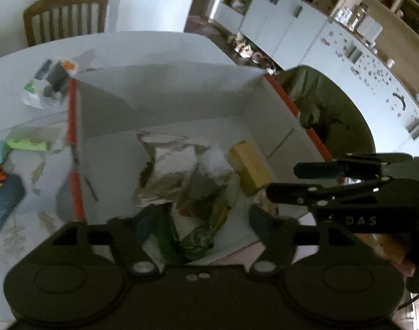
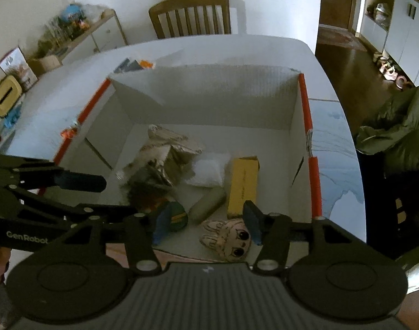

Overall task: Organize objects
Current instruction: 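Open both grippers to release the bead bag and plush into the box, then withdraw both grippers from the box back over the table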

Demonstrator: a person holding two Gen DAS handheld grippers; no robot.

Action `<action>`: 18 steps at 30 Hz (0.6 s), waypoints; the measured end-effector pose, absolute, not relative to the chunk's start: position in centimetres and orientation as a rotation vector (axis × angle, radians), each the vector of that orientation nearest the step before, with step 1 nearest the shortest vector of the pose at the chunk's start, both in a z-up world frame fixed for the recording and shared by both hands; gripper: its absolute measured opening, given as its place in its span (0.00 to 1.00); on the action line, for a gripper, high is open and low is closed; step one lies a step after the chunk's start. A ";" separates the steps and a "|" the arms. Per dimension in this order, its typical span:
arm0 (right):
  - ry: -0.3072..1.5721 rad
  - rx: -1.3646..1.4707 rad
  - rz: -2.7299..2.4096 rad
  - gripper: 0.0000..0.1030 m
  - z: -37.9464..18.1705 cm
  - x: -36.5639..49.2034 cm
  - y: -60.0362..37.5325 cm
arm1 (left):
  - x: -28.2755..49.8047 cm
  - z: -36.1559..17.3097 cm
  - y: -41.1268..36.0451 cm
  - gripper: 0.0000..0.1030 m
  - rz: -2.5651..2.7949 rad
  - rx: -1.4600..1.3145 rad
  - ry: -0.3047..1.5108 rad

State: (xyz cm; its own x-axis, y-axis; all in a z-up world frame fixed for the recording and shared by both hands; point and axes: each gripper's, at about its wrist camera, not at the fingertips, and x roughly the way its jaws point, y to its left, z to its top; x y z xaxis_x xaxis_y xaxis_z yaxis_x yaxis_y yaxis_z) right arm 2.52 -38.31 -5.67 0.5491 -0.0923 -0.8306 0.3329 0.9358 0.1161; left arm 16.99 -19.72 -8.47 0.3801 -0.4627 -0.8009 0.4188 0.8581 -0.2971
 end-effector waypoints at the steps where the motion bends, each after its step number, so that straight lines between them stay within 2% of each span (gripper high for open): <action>1: 0.953 0.276 -0.254 0.55 -5.4 2.5 -38.3 | 17.0 -8.2 -19.4 0.76 -0.562 -0.055 1.031; 10: 0.891 0.286 -0.232 0.58 -3.0 2.9 -36.9 | 16.9 -5.5 -15.1 0.76 -0.543 -0.111 0.964; 14: 0.871 0.289 -0.220 0.59 -2.1 3.7 -35.8 | 17.1 -4.8 -13.2 0.79 -0.525 -0.136 0.947; 18: 0.853 0.280 -0.200 0.64 -1.4 4.7 -34.1 | 17.4 -4.2 -11.2 0.84 -0.511 -0.139 0.928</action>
